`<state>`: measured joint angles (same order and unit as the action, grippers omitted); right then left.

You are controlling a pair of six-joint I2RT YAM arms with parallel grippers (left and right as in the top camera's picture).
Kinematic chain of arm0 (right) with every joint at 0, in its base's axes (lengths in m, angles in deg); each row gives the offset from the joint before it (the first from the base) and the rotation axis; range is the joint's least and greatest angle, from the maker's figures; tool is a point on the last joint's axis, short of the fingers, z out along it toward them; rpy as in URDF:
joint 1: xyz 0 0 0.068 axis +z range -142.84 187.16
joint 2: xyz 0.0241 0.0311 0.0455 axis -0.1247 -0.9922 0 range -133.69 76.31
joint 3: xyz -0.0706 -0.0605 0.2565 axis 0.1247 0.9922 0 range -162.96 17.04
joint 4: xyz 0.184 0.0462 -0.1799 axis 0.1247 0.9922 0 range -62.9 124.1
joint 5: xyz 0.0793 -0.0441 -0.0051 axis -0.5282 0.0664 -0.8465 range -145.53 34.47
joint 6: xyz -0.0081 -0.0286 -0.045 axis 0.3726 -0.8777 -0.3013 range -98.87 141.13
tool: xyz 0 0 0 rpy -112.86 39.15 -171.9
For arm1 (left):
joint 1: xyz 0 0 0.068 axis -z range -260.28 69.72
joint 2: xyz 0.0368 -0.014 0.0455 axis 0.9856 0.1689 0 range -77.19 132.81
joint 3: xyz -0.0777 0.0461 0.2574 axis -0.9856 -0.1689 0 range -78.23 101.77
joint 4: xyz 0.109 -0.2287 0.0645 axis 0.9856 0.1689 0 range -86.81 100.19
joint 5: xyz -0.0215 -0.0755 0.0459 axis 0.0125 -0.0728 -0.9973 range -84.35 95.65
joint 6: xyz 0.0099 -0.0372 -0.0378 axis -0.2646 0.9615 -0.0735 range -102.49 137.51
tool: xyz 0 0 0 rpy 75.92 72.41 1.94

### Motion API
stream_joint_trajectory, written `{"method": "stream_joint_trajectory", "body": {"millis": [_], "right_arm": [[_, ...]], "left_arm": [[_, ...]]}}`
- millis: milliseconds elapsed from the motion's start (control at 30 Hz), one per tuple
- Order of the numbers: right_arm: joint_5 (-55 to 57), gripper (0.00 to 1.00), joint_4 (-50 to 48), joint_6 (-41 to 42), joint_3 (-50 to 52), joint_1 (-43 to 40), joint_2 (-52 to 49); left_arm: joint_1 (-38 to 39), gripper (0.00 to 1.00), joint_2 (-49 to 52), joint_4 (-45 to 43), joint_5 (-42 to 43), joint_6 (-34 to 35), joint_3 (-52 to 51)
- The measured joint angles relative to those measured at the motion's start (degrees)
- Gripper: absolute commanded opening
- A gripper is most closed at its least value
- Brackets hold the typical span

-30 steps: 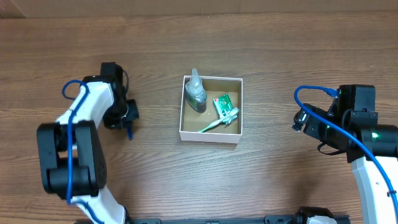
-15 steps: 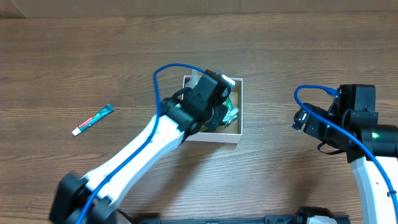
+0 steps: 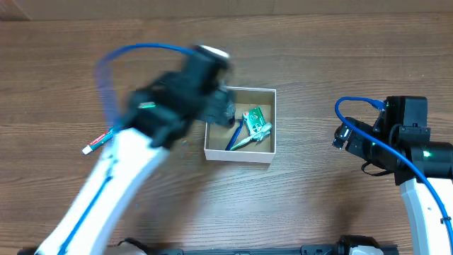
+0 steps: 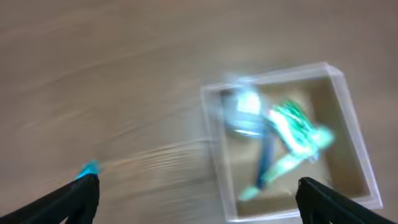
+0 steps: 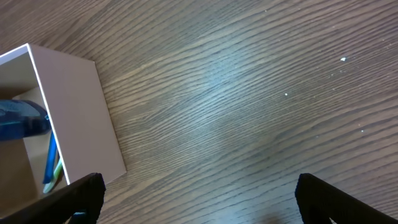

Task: Pack container
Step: 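Lower the blue razor into the box and open the left gripper, then grasp the Colgate toothpaste tube with the left gripper and lift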

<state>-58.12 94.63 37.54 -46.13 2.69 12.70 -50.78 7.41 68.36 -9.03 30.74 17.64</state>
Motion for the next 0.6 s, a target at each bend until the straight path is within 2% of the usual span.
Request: {"method": "stream_joint_trajectory", "body": {"millis": [67, 167, 233, 367, 600], "right_arm": [[-0.02, 1.00, 0.00, 0.02, 0.02, 0.00, 0.00], [-0.02, 1.00, 0.00, 0.04, 0.02, 0.00, 0.00], [-0.02, 1.00, 0.04, 0.02, 0.00, 0.00, 0.00], [0.00, 1.00, 0.00, 0.02, 0.02, 0.00, 0.02], [-0.02, 1.00, 0.26, 0.04, 0.00, 0.00, 0.02]], "left_arm": [[-12.31, 1.00, -2.97, 4.52, -1.22, 9.05, 0.17], [-31.82, 1.00, -2.14, 6.93, 1.46, 28.59, -1.57], [-38.71, 1.00, -1.31, 6.73, 5.14, 37.66, -3.87], [-44.17, 1.00, 3.23, 3.98, 10.16, 49.03, -8.52], [-44.22, 1.00, 22.71, 2.84, 12.20, 57.72, -10.14]]}}
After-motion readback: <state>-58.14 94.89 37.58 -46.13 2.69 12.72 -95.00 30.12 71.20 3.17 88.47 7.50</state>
